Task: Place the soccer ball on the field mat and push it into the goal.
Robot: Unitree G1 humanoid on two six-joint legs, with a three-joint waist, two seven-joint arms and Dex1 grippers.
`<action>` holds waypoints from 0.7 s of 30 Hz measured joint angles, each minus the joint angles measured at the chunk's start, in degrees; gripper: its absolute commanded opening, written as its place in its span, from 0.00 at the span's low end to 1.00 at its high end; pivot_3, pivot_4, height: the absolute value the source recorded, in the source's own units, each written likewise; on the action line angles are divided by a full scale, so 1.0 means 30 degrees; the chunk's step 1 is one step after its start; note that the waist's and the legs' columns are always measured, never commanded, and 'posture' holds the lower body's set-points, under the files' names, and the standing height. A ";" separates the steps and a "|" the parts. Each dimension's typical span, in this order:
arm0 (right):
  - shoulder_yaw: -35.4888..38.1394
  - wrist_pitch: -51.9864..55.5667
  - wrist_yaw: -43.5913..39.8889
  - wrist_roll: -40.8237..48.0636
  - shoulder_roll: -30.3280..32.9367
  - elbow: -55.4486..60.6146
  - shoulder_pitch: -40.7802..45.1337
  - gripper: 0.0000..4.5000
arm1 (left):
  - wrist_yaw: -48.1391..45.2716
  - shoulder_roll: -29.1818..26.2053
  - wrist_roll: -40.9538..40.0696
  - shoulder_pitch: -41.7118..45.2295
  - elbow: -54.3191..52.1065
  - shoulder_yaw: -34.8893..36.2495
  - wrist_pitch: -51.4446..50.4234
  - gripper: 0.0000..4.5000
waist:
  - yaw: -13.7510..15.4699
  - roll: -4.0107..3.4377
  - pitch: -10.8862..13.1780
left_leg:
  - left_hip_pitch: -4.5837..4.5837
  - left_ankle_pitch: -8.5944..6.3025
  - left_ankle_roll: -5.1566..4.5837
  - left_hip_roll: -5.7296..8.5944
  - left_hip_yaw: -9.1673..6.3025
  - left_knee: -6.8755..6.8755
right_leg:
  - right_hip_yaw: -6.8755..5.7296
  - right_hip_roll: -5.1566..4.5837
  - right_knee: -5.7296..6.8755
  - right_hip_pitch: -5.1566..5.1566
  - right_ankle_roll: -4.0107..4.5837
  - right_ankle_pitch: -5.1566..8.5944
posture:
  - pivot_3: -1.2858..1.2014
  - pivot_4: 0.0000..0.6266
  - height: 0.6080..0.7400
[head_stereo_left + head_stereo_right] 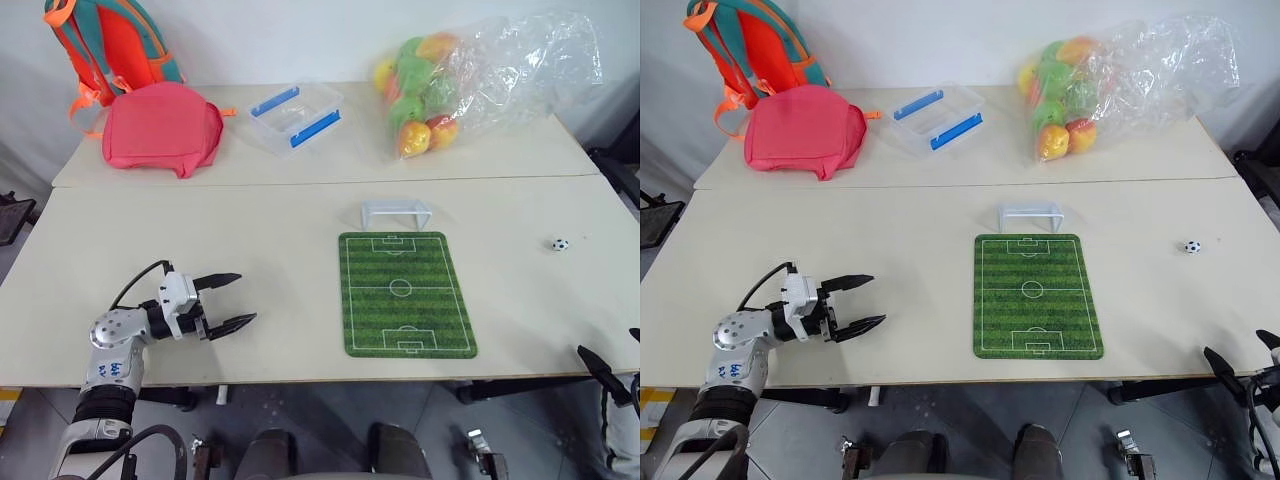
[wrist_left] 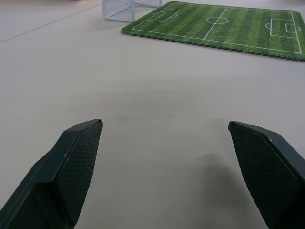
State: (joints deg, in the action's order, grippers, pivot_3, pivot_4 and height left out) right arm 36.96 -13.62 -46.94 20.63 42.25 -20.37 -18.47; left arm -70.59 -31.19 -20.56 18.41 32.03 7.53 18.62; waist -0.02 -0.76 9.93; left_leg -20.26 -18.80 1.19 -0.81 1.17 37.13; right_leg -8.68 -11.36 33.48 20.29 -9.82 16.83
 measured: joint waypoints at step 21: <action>0.0015 1.0209 0.4886 0.2056 0.1730 0.5500 0.6038 0.99 | 0.0827 0.0444 -0.0857 0.1099 -0.4826 -0.0160 -0.4217 1.00 | 0.0004 0.0129 0.0095 | -0.0056 0.0000 -0.0003 -0.0002 0.0018 0.0043 | 0.0036 0.0001 0.0035 0.0071 0.0005 -0.0007 | 0.52 0.24 1.00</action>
State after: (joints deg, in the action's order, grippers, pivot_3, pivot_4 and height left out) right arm 37.01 17.01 -32.28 26.80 47.44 -3.87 -0.35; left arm -68.10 -29.85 -23.13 21.71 17.55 7.05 5.97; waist -0.01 -0.37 10.21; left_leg -20.43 -18.80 1.18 -0.82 1.22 37.26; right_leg -8.57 -11.36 33.58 20.51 -9.81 16.81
